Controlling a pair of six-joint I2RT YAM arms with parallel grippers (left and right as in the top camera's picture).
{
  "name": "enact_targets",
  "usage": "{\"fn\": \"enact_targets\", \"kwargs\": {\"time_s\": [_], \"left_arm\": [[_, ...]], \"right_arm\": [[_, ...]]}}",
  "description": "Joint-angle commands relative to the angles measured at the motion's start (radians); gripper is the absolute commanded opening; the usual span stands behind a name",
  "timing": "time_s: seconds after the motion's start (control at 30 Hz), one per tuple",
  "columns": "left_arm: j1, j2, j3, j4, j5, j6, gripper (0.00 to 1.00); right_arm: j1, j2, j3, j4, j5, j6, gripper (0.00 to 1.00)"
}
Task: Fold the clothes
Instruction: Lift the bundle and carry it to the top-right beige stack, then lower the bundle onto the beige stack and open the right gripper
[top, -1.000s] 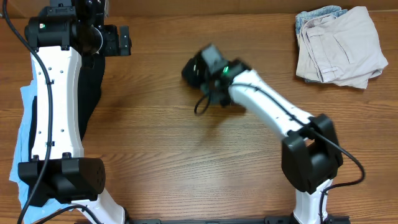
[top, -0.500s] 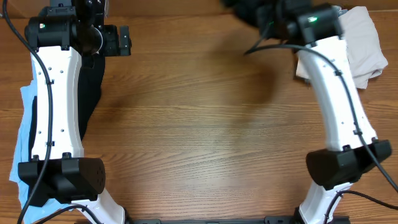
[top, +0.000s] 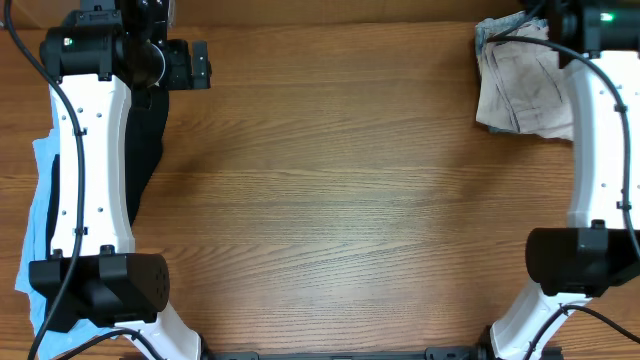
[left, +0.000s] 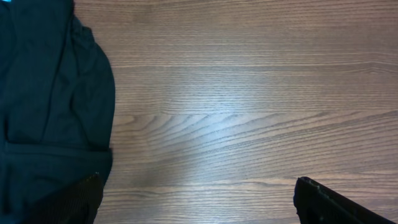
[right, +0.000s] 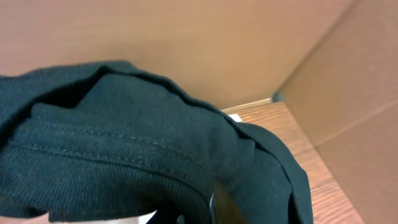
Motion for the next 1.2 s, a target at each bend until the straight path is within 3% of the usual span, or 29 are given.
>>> {"fn": "enact_targets", "kwargs": {"time_s": [0.0, 0.53, 1.17], "left_arm": [[0.005, 0.008, 0.008, 0.005, -0.006, -0.013, 1.0], [0.005, 0.014, 0.008, 0.011, -0.006, -0.014, 1.0], [0.005, 0.016, 0.008, 0.023, -0.006, -0.014, 1.0]], "right_arm": [[-0.051, 0.025, 0.025, 0.026, 0.024, 0.006, 0.04], [-0.226, 0.185, 0.02, 0.137, 0.155, 0.093, 0.04], [-0.185, 0.311, -0.018, 0.072, 0.064, 0.187, 0.04]]}}
